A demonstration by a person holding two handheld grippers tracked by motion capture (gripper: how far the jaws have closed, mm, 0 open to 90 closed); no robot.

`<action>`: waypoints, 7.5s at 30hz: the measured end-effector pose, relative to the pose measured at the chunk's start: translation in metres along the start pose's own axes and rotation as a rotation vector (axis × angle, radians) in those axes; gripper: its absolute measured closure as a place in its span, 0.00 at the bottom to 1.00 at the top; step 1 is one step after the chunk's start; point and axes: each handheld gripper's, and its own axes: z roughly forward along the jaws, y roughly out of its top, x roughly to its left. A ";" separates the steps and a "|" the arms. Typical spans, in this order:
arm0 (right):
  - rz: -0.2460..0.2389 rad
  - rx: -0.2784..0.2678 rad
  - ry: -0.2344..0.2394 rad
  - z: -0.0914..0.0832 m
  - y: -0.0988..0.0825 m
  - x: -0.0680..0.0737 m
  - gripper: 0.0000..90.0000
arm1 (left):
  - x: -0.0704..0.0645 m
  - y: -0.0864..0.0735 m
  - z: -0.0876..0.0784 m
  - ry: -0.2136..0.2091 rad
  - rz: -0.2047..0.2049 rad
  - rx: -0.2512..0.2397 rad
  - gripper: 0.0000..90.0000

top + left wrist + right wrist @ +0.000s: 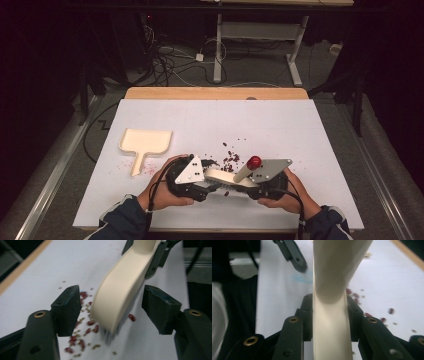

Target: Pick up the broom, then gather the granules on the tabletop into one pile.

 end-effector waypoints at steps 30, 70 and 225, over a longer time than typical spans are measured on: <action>0.207 -0.013 -0.351 -0.031 -0.014 -0.056 0.74 | 0.009 -0.119 -0.079 0.371 -0.260 0.076 0.23; 0.132 0.227 -0.497 0.081 -0.010 -0.086 0.74 | -0.001 -0.126 -0.077 0.357 -0.233 0.147 0.23; -0.092 -0.031 -0.018 0.087 -0.008 -0.086 0.74 | 0.008 -0.139 -0.066 0.343 -0.230 0.296 0.23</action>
